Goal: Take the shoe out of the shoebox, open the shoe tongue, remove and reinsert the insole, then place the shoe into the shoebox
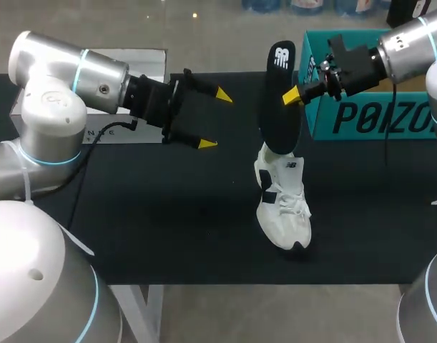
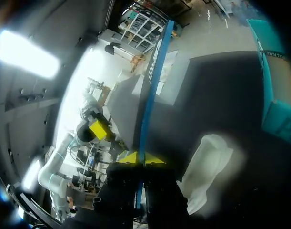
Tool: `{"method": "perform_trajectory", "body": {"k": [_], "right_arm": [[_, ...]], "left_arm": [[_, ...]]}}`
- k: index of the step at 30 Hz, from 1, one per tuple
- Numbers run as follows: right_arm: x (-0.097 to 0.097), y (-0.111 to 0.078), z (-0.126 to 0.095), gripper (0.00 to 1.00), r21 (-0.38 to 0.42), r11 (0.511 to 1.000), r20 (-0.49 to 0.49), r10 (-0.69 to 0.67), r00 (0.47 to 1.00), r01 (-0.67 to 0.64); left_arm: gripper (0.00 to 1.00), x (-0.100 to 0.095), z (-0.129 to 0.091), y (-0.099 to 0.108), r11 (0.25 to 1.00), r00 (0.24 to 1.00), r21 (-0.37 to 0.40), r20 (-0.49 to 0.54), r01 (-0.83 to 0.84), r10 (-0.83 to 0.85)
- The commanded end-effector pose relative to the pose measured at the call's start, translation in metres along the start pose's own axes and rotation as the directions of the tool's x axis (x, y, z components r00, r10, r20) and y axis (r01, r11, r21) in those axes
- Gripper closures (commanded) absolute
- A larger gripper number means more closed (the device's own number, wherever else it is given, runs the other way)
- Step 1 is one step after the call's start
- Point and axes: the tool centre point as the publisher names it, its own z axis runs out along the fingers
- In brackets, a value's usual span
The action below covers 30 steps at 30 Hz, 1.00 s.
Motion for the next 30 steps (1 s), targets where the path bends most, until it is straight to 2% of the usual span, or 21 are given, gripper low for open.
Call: {"method": "perform_trajectory", "body": {"k": [1,2,4,7,13,18,24,26,30], "right_arm": [[0.000,0.000,0.000,1.00,-0.001,1.000,0.001,0.000,1.000,0.000],[0.000,0.000,0.000,1.00,-0.001,1.000,0.001,0.000,1.000,0.000],[0.000,0.000,0.000,1.00,-0.001,1.000,0.001,0.000,1.000,0.000],[0.000,0.000,0.000,1.00,-0.001,1.000,0.001,0.000,1.000,0.000],[0.000,0.000,0.000,1.00,-0.001,1.000,0.001,0.000,1.000,0.000],[0.000,0.000,0.000,1.00,-0.001,1.000,0.001,0.000,1.000,0.000],[0.000,0.000,0.000,1.00,-0.001,1.000,0.001,0.000,1.000,0.000],[0.000,0.000,0.000,1.00,-0.001,1.000,0.001,0.000,1.000,0.000],[0.000,0.000,0.000,1.00,-0.001,1.000,0.001,0.000,1.000,0.000]], "left_arm": [[0.00,0.025,-0.019,0.006,0.983,0.982,-0.010,-0.045,0.181,-0.181],[0.00,0.030,-0.021,0.007,0.978,0.978,-0.043,-0.046,0.203,-0.205],[0.00,0.036,-0.023,0.005,0.968,0.966,-0.035,-0.066,0.247,-0.249],[0.00,0.040,-0.022,0.006,0.957,0.952,-0.066,-0.102,0.284,-0.290],[0.00,0.040,-0.021,0.005,0.936,0.929,-0.130,-0.138,0.326,-0.343],[0.00,0.044,-0.031,0.008,0.915,0.911,-0.201,-0.153,0.351,-0.383],[0.00,0.055,-0.035,0.010,0.897,0.891,-0.215,-0.161,0.387,-0.424],[0.00,0.058,-0.034,0.011,0.882,0.889,-0.262,-0.140,0.391,-0.436],[0.00,0.058,-0.034,0.012,0.880,0.887,-0.258,-0.134,0.399,-0.441]]}}
